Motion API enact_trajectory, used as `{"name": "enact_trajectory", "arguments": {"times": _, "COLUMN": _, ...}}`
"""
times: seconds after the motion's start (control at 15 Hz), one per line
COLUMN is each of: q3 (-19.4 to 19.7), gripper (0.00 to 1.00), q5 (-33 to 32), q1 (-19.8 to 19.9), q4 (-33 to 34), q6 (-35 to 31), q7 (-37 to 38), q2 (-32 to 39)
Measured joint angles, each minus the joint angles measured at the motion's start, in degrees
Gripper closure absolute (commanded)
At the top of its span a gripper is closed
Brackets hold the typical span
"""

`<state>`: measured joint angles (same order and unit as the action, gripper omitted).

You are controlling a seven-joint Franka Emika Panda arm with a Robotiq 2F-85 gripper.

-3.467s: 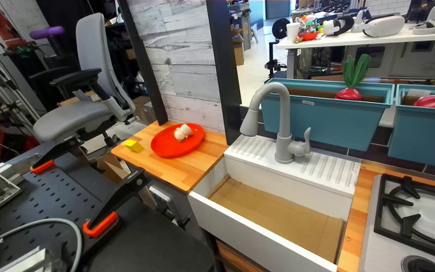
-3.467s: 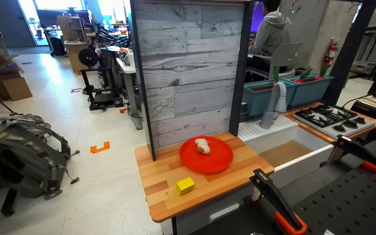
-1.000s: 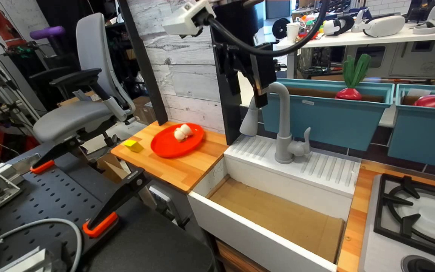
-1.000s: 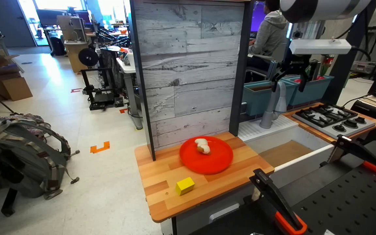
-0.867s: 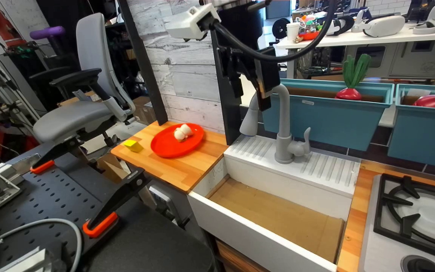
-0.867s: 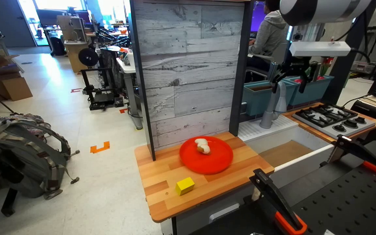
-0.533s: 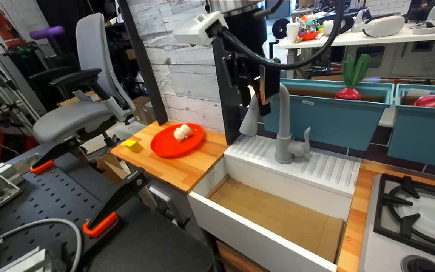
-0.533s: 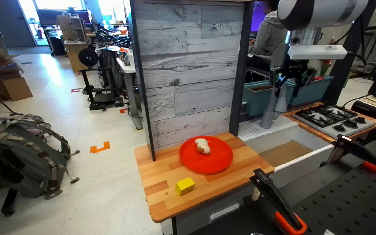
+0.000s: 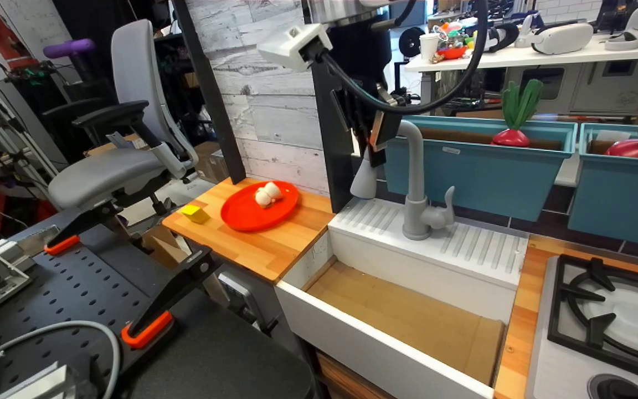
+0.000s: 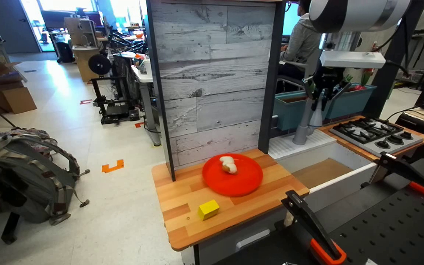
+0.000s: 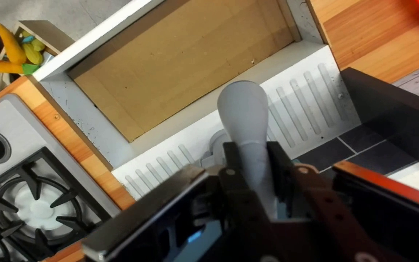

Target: Move the tap nozzle to the left

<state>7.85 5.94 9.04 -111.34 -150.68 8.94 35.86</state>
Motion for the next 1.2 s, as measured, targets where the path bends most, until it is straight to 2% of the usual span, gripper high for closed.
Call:
{"name": "enact_trajectory", "arguments": {"times": 0.53, "q3": -3.1, "gripper": 0.94, "q5": 10.1, "q1": 3.3, "q4": 2.7, "q6": 3.2, "q7": 1.3, "q2": 0.9}}
{"name": "enact_trajectory", "arguments": {"times": 1.2, "q3": -3.6, "gripper": 0.94, "q5": 11.6, "q1": 3.4, "q4": 9.8, "q6": 9.9, "q7": 10.7, "q2": 4.0}}
